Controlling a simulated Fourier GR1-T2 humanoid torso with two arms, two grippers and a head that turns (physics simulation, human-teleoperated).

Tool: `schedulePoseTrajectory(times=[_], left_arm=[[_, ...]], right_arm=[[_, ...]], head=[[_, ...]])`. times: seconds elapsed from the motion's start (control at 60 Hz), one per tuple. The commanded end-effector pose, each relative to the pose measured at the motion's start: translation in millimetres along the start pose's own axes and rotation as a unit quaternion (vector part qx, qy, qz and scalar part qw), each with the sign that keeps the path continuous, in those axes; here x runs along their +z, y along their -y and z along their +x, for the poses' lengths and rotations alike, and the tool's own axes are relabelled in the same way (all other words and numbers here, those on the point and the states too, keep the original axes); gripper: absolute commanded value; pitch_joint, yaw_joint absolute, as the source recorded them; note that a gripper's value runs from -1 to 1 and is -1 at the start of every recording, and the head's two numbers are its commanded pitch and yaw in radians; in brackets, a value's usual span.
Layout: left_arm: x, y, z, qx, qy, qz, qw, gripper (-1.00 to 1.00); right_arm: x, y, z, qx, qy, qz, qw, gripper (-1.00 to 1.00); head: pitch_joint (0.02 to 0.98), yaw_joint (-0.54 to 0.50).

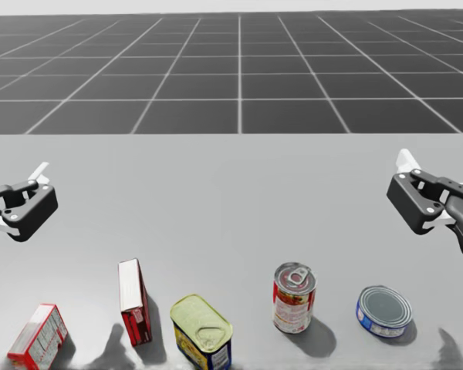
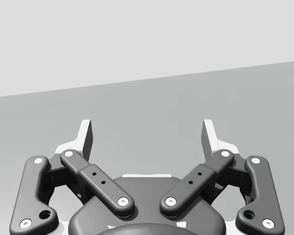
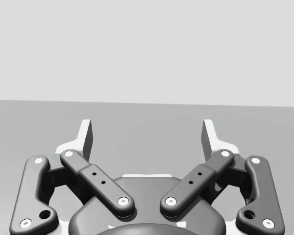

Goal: Lift the pudding box off the table.

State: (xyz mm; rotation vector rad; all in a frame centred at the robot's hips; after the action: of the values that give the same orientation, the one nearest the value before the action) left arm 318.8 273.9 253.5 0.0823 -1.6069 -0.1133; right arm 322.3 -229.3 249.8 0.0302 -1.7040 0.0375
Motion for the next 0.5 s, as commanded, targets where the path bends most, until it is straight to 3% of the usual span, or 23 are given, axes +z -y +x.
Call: schedulePoseTrajectory(times=[0.017,0.283,0.5], left_arm=[[-0.5,0.2,-0.5,-0.002,-0.001,-0.001,1.0,-1.0],[-0.9,0.7,-0.9,-0.002,-0.002,-0.002,1.0,-1.0],[-1.1,1.9,-0.2,0.0,-0.002,-0.005,1.0,-1.0]], right_arm=[[-0.1,0.8,0.0,0.0,-0.003,0.0,1.0,-1.0],[-0.3,0.3,-0.1,0.001,-0.007,0.001,1.0,-1.0],[-0.3,-1.9,-0.9,0.004,-0.008,0.001,1.0,-1.0]], head=[[0.653,0.06],[0.778,0.21],[0.798,0.27]])
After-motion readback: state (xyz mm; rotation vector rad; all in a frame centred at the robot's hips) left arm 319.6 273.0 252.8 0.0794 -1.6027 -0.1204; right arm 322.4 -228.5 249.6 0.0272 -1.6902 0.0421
